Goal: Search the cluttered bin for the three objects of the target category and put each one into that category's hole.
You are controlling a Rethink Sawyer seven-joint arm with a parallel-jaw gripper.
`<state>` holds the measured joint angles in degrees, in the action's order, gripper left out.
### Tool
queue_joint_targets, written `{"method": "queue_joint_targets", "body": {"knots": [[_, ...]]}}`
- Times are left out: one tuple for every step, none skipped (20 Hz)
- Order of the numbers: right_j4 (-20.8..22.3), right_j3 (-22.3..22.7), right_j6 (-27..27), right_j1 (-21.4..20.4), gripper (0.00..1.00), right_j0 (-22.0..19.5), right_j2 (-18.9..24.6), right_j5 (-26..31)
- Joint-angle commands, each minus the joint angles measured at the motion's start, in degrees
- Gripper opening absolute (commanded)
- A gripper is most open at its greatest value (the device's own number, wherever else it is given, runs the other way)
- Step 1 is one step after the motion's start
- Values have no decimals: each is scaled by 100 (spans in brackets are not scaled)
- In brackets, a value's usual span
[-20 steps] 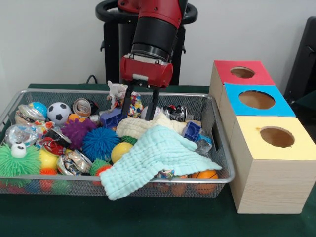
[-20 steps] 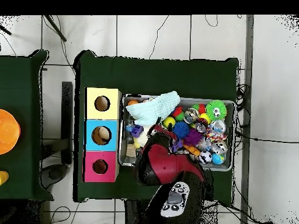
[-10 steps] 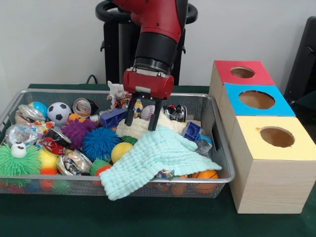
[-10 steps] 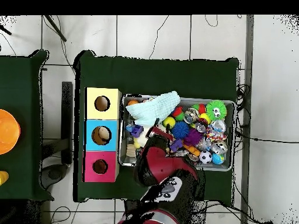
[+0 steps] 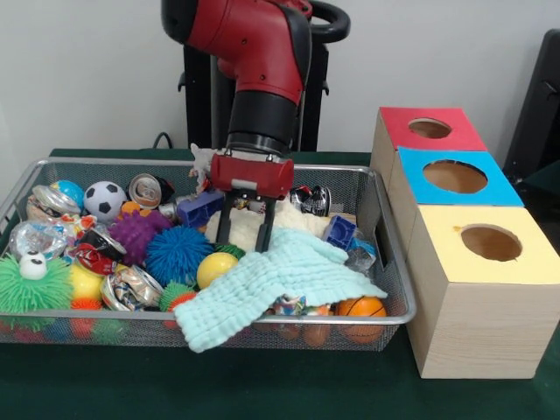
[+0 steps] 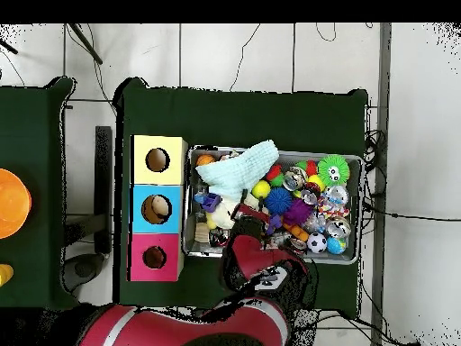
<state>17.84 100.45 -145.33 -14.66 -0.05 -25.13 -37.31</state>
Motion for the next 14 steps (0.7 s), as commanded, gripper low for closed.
{"method": "queue_joint_targets", "body": {"knots": [[-330, -428, -314, 937, 100, -322, 608, -1484], [-344, -455, -327, 983, 100, -357, 643, -1580], [-316, -508, -373, 1039, 100, -430, 717, -1724], [-280, -536, -378, 1054, 100, -456, 738, -1727], [-222, -564, -379, 1047, 100, -482, 746, -1710], [-170, -577, -393, 1037, 100, -503, 758, -1666], [-138, -579, -423, 1048, 100, -526, 781, -1634], [-142, -576, -423, 1050, 100, -533, 778, -1633], [-191, -643, -370, 1166, 100, -528, 788, -1675], [-185, -637, -377, 1165, 100, -529, 800, -1674], [-179, -630, -385, 1163, 100, -531, 812, -1674], [-189, -625, -379, 1164, 100, -527, 811, -1678], [-206, -631, -379, 1177, 100, -534, 817, -1699], [-194, -631, -384, 1171, 100, -540, 823, -1693]]}}
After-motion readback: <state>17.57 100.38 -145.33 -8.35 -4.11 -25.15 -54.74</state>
